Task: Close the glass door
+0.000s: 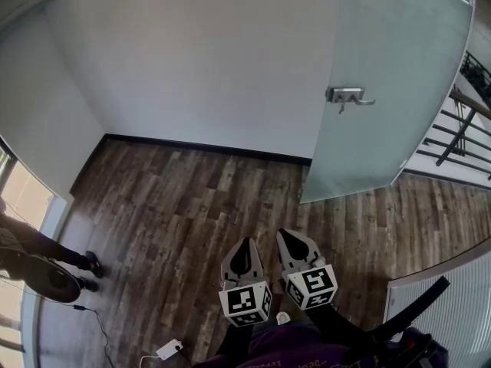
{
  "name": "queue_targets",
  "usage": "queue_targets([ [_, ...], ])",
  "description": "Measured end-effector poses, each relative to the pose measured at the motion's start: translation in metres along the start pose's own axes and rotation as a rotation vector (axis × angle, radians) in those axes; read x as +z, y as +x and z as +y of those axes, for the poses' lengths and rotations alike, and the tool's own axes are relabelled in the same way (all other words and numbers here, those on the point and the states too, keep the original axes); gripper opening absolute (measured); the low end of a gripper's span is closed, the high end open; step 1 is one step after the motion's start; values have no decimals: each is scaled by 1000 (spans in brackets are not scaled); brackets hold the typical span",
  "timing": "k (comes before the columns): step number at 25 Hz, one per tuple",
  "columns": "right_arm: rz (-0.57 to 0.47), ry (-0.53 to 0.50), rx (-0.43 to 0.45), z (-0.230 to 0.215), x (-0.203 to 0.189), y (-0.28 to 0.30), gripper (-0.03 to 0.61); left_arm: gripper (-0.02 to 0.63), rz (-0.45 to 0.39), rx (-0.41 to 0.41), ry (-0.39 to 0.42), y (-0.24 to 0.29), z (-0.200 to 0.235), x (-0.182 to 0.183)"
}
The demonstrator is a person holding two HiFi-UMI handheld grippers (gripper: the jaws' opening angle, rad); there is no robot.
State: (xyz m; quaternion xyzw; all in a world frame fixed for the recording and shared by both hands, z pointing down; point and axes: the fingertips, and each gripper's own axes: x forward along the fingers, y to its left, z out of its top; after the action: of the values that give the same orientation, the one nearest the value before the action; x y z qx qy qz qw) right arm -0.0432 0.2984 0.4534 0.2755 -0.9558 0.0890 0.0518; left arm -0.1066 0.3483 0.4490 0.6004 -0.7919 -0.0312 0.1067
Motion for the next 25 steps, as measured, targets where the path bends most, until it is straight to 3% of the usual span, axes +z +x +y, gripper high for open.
queue_targets([
  [14,-31,-24,-5,-6,34,175,-3,0,-32,-29,18,137,105,45],
  [25,-7,-21,-56,-17,25,242,-3,0,31,-63,-5,196,147,28],
])
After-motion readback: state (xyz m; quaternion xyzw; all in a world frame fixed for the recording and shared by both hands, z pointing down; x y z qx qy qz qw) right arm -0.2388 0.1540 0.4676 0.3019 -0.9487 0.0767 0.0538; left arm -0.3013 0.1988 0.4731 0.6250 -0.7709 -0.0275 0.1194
